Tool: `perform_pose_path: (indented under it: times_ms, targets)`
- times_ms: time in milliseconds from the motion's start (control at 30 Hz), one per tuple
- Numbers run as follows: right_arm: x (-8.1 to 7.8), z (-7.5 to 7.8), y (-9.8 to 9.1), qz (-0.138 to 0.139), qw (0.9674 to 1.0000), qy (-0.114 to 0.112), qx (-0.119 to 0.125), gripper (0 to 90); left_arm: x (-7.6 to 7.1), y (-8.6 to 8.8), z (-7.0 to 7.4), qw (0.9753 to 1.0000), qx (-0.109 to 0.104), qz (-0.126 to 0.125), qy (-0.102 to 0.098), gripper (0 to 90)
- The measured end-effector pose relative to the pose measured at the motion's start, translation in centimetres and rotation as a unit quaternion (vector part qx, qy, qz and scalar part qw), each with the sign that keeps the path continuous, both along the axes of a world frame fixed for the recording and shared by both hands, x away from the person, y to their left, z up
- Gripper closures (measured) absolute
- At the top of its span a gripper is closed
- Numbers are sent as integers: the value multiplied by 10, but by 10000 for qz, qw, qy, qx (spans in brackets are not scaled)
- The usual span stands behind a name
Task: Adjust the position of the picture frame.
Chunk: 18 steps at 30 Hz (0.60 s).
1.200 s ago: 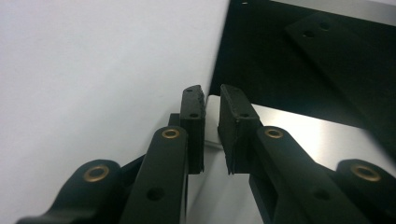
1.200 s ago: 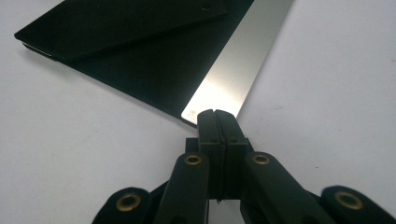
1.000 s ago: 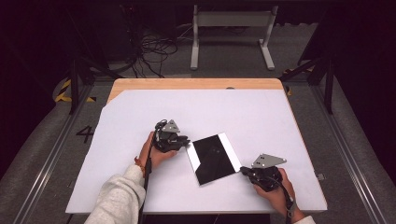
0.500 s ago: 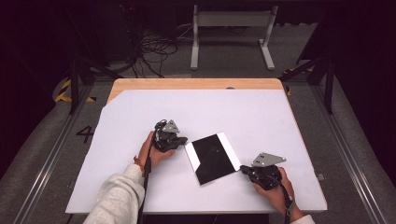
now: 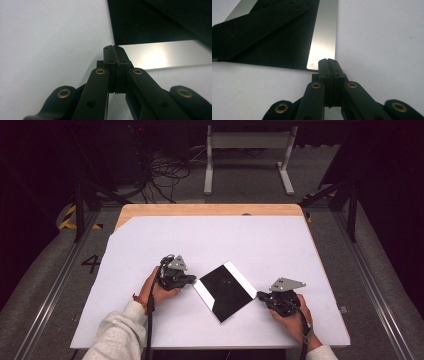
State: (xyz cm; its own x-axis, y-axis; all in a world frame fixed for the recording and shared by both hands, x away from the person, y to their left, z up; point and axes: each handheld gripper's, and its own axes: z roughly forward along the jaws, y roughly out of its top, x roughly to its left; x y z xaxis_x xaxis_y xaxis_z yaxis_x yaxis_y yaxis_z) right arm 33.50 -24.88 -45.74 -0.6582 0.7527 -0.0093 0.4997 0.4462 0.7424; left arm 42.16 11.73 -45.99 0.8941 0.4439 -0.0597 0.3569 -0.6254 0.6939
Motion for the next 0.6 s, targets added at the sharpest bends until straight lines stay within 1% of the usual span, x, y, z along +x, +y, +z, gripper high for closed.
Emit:
perform_pose_path:
  times_ms: [100, 133, 267, 433, 467, 533, 600]
  targets:
    - [8, 1, 2, -27, 10000, -8, -53, 900, -6, 3, 0, 10000, -4, 26, 14, 900]
    - [10, 1, 3, -34, 10000, -10, -50, 900, -8, 4, 0, 10000, -10, 16, 2, 900]
    - [20, 1, 4, -65, 10000, 18, -20, 900, -16, 6, 0, 10000, -3, 22, 61, 899]
    - [34, 1, 8, -136, 9999, -3, -38, 900, -27, 8, 0, 10000, 20, 14, 13, 900]
    - [37, 1, 8, -141, 9999, -10, -26, 900, -29, 8, -1, 10000, 31, 11, -15, 899]
    - [44, 1, 8, -179, 9998, 23, 74, 900, -33, 8, -1, 10000, 22, 29, -34, 898]
    - [50, 1, 7, -218, 9997, 14, 69, 900, -37, 8, -1, 10000, 54, 30, -60, 898]
